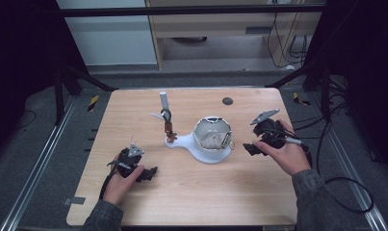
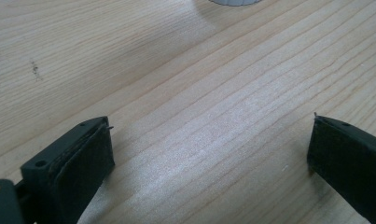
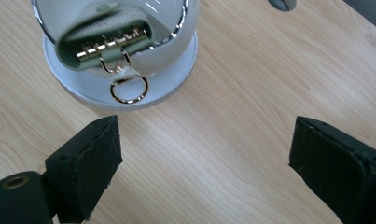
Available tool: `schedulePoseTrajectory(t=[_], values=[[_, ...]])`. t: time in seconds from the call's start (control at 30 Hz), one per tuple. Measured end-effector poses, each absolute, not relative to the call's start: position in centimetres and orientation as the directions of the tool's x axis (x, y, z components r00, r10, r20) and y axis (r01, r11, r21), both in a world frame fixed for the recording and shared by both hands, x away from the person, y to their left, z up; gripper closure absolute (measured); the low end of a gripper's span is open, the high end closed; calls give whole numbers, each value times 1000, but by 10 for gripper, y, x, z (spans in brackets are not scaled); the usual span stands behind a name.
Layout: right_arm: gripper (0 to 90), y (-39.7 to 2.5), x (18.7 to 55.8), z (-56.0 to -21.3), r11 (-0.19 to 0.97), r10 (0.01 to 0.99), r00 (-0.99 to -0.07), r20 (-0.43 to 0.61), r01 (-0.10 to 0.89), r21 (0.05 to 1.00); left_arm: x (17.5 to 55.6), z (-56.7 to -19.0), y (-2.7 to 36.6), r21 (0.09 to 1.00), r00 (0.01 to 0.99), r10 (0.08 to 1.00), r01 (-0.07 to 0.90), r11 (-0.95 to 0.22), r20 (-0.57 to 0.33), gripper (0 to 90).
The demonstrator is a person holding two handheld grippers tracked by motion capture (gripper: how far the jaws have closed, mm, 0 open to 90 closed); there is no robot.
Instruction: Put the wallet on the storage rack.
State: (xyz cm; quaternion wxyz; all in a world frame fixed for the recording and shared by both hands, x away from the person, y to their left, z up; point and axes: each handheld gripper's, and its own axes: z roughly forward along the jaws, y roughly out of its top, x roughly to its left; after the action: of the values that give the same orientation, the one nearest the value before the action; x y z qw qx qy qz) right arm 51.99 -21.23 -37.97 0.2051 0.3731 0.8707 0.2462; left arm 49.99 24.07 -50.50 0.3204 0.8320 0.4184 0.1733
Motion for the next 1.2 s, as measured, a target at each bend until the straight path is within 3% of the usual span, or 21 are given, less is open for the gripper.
schedulePoseTrajectory(t=[0.5,1.2], values=[[138,-234,509,-409,535,802,-573,-172,559,633,500,-505,241,679,592,805,583,-447,22,0],[152,-260,508,-469,376,891,-450,-52,670,641,500,-505,241,679,595,803,581,-449,22,0]])
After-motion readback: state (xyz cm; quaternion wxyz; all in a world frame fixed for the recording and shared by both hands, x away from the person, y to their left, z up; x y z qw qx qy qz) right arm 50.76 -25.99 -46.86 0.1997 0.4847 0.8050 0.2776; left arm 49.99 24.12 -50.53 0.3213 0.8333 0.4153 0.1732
